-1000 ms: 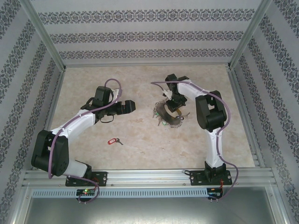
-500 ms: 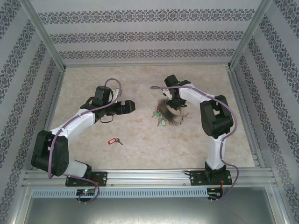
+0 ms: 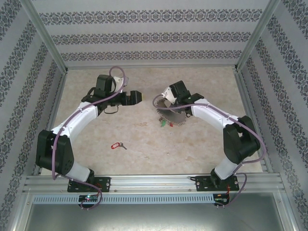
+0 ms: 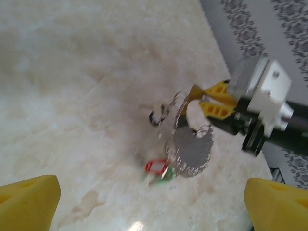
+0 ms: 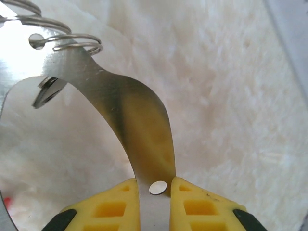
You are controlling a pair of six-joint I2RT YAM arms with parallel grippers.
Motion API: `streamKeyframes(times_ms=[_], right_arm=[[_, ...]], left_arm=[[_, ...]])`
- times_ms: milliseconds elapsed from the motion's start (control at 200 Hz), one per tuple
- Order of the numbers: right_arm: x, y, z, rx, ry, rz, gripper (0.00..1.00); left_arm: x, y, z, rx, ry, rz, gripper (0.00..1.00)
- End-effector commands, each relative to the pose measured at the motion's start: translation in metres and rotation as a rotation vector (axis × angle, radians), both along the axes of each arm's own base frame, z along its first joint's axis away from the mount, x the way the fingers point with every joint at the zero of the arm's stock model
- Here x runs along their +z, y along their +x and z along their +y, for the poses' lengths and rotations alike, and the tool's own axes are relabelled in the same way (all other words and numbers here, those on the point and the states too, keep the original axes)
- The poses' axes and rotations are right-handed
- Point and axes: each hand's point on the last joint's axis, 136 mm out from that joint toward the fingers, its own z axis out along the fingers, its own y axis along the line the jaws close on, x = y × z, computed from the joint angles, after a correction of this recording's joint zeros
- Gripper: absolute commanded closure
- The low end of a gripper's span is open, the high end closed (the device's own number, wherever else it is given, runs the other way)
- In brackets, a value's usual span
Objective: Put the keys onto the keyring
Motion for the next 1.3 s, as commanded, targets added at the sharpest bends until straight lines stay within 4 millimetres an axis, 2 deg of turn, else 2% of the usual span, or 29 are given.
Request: streamKeyframes(times_ms=[0, 170, 330, 440, 679, 854, 939, 1024, 1134, 1189, 1224, 1294], right_arm=[[0.054, 0.013, 0.013, 0.085, -0.02, -0.223, 0.83], [0.1, 0.004, 0.031, 0.216, -0.075, -0.38, 0.85], [0.133, -0.013, 0.049, 0.349, -0.113, -0.507, 0.85], [0.145, -0.019, 0.058, 0.391, -0.168, -0.556, 0.85], [0.16, -0.032, 0.084, 0.493, -0.282, -0.678, 0.85], [0.15, -0.031, 0.093, 0.489, -0.234, -0.668, 0.86], [0.137, -0.031, 0.092, 0.46, -0.182, -0.609, 0.84], [0.117, -0.034, 0.085, 0.411, -0.067, -0.464, 0.78], [0.094, -0.035, 0.075, 0.3, 0.124, -0.282, 0.71], [0.085, -0.038, 0.076, 0.258, 0.212, -0.205, 0.67], [0.08, -0.04, 0.078, 0.243, 0.26, -0.158, 0.61], [0.069, -0.038, 0.08, 0.183, 0.356, -0.058, 0.54]], left_arm=[[0.025, 0.001, -0.005, -0.086, -0.021, -0.06, 0.02], [0.038, 0.002, -0.009, -0.118, -0.051, -0.082, 0.05], [0.055, -0.003, -0.009, -0.119, -0.067, -0.119, 0.05], [0.065, -0.009, -0.011, -0.148, -0.077, -0.152, 0.05], [0.062, -0.015, -0.019, -0.207, -0.092, -0.147, 0.07], [0.039, -0.013, -0.025, -0.2, -0.101, -0.099, 0.1], [0.026, -0.01, -0.015, -0.146, -0.039, -0.09, 0.09], [0.013, -0.007, -0.001, -0.069, 0.031, -0.065, 0.08], [-0.024, 0.001, 0.031, 0.125, 0.128, 0.076, 0.12], [-0.045, 0.0, 0.043, 0.208, 0.125, 0.186, 0.22], [-0.057, -0.003, 0.044, 0.235, 0.106, 0.246, 0.28], [-0.072, -0.01, 0.038, 0.249, 0.049, 0.309, 0.28]])
